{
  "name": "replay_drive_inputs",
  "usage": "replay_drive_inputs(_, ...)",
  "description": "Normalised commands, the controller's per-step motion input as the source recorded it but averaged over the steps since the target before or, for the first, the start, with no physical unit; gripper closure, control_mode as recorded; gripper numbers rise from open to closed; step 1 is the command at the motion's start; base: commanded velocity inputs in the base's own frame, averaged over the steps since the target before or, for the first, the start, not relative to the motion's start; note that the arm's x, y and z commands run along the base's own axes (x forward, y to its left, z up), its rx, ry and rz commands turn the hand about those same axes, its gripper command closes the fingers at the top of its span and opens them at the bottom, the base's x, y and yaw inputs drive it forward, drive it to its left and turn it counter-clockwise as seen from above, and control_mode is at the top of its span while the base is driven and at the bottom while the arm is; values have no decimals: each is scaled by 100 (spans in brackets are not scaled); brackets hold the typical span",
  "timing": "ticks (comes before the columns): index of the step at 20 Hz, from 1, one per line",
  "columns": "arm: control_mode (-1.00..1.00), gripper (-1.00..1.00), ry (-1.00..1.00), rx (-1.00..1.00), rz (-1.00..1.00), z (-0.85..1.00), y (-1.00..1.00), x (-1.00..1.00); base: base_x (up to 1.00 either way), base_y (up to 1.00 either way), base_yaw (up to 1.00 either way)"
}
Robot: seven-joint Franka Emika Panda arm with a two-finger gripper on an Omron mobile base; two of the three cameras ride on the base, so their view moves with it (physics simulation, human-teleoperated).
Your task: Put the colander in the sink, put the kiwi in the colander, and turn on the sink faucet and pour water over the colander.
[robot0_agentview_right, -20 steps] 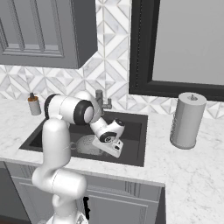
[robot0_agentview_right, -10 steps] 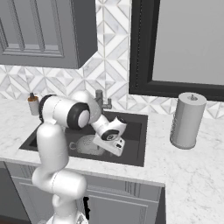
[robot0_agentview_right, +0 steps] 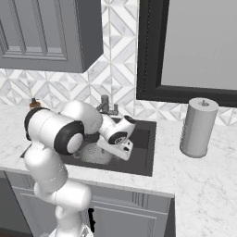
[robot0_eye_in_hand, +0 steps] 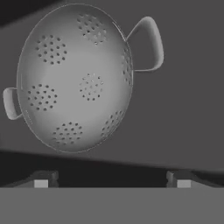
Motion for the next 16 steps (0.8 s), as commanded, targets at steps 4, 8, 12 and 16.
replay_drive_inputs(4, -100, -100, -7, 0, 1, 65, 0, -49, 0, 0, 0)
replay_drive_inputs(8, -100, -100, -8, 0, 1, 66, 0, -55, 0, 0, 0)
replay_drive_inputs(12, -100, -100, -13, -4, 3, 65, 7, -50, 0, 0, 0)
replay_drive_inputs(16, -100, -100, -13, -11, 2, 65, 19, -50, 0, 0, 0)
